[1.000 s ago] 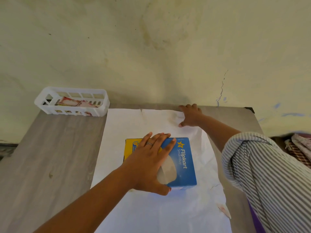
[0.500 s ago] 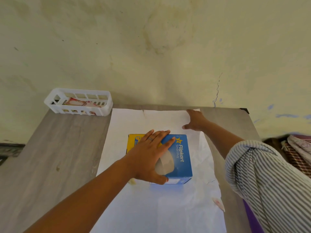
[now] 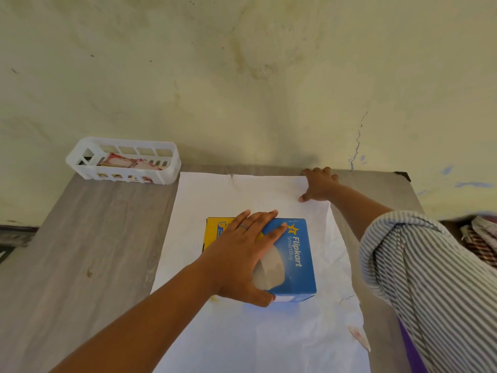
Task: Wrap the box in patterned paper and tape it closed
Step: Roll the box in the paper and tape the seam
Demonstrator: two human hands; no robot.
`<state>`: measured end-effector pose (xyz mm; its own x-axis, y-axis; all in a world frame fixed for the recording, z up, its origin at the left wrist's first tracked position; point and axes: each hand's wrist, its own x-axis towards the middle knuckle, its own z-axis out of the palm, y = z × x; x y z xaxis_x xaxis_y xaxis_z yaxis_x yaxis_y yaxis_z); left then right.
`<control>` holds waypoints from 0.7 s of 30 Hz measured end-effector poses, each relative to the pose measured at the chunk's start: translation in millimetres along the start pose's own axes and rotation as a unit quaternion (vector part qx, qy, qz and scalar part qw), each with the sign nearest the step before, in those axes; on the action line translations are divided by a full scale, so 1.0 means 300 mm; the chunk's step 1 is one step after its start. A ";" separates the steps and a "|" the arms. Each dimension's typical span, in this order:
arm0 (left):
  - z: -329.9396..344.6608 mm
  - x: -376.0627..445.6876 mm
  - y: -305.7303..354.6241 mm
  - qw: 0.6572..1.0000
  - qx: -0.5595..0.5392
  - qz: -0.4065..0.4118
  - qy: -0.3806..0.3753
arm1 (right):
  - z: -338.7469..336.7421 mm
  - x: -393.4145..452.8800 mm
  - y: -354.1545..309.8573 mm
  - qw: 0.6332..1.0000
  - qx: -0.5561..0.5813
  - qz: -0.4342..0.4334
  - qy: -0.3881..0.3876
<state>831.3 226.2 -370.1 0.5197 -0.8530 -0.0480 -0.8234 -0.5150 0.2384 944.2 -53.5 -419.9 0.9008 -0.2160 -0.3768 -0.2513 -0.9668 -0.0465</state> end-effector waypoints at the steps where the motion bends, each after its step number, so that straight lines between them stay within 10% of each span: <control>1: 0.002 0.000 0.000 1.000 0.001 0.000 0.001 | -0.001 0.001 -0.010 1.000 0.001 0.005 -0.001; 17: 0.000 -0.022 0.019 0.999 0.044 0.017 0.015 | -0.146 -0.393 -0.014 0.950 0.220 -0.037 0.219; 21: -0.003 -0.080 0.100 0.991 -0.036 0.000 0.132 | -0.114 -0.559 0.014 0.914 0.263 -0.095 0.293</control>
<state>794.4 231.4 -360.9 0.5685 -0.7967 0.2051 -0.8102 -0.4990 0.3074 804.1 -25.9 -325.2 0.9419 -0.2370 0.2381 -0.0676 -0.8279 -0.5568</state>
